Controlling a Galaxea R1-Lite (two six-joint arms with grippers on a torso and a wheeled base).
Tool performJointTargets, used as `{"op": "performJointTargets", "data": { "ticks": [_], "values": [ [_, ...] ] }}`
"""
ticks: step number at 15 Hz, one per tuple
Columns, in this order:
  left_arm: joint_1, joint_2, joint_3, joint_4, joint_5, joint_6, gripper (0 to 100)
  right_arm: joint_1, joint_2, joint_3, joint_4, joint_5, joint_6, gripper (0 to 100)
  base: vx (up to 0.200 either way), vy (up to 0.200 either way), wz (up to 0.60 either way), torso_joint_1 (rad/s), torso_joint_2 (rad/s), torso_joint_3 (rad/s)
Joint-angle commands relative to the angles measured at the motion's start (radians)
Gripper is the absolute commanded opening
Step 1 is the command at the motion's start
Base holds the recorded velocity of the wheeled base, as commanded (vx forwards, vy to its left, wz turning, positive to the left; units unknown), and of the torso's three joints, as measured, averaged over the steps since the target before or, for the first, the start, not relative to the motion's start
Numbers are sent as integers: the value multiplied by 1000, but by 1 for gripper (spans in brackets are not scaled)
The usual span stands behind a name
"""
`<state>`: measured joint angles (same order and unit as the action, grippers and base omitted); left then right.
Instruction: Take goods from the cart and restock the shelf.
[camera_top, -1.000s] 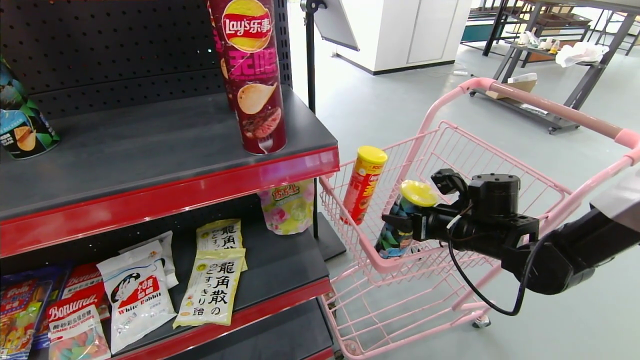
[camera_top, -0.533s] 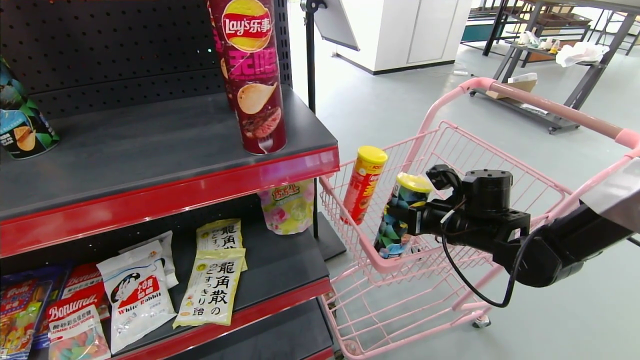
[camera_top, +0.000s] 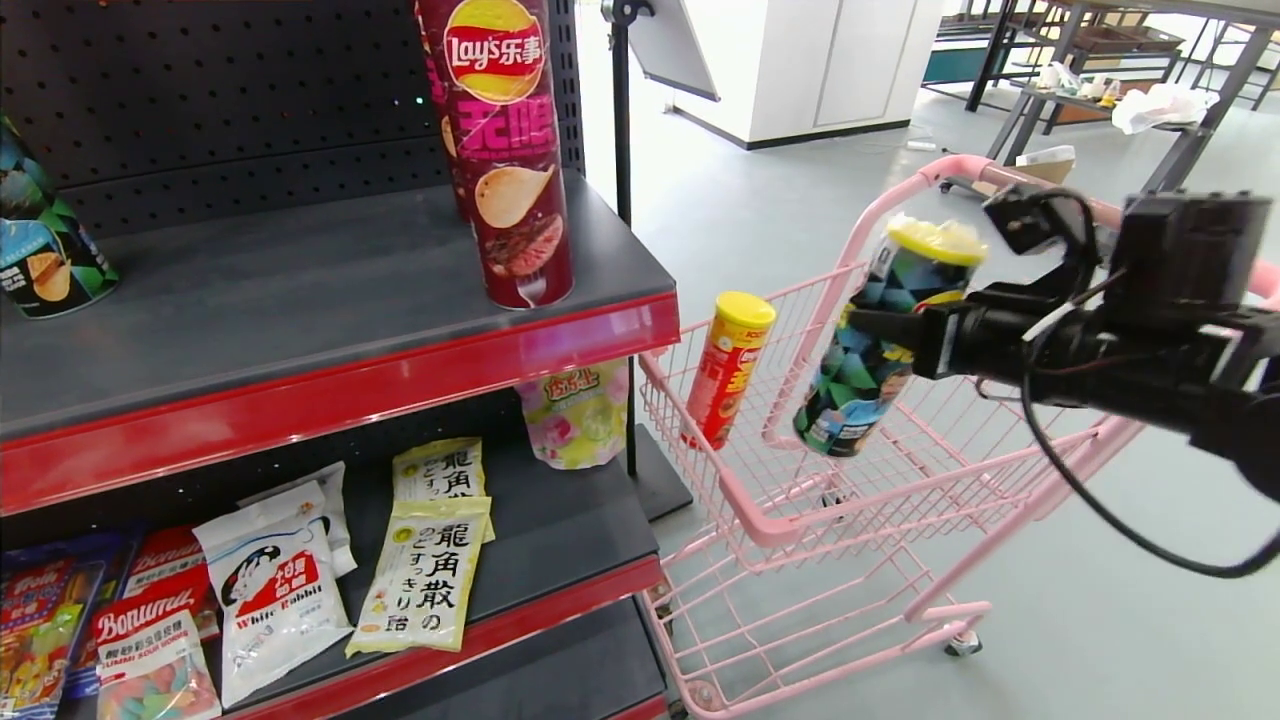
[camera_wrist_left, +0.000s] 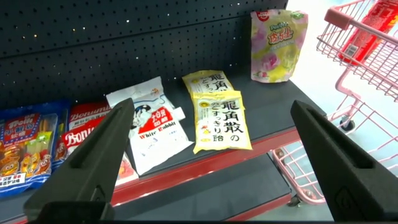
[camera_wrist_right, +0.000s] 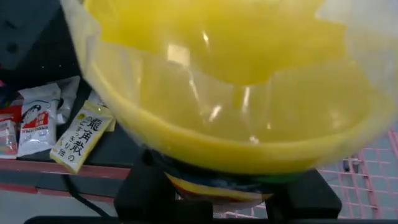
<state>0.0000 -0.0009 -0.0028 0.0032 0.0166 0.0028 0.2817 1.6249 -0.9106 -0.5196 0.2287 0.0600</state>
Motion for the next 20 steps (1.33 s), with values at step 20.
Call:
{"op": "performJointTargets", "data": {
  "ticks": [20],
  "values": [
    [-2,1,1,0,0,-3,100,-27,-997,352,740,-243,-117,0,0,0,0,14,-47,-34]
  ]
}}
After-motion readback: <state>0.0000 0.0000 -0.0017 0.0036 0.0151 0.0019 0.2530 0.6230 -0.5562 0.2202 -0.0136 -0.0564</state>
